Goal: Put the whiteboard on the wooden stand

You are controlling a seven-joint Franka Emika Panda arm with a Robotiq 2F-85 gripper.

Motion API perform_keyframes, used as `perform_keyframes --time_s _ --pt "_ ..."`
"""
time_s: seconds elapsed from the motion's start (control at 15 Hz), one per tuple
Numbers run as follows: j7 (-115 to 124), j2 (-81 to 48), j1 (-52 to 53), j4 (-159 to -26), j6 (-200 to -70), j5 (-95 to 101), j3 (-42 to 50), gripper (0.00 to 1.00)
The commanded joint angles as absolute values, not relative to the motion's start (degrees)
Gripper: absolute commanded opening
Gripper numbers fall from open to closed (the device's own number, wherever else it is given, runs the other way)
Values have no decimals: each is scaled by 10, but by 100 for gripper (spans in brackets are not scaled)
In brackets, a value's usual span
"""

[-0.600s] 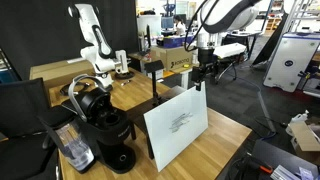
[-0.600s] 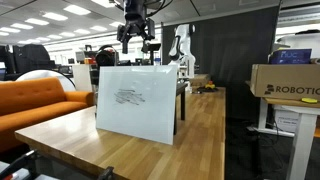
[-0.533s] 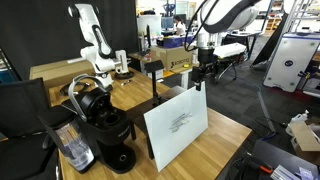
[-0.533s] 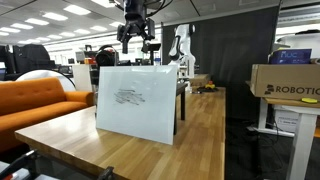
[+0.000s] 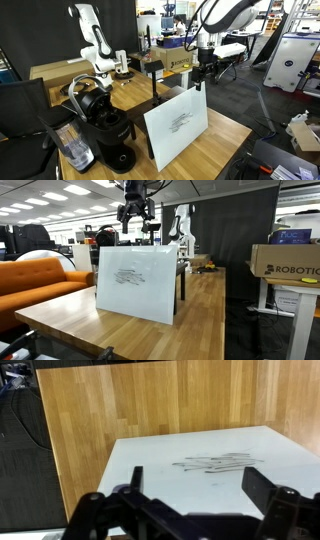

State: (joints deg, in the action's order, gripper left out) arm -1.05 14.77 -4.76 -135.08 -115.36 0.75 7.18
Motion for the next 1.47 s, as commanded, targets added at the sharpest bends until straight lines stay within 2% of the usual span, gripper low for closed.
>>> perform_keyframes --time_s 0.0,0.4,0.87,1.4 --pt "-11 147 -52 -1350 -1153 6 68 100" --pt "-11 147 -52 -1350 -1153 6 68 100" --pt "-49 143 -30 -1289 -1148 -9 56 100" --pt "-323 112 -6 -1275 -1136 -97 85 100"
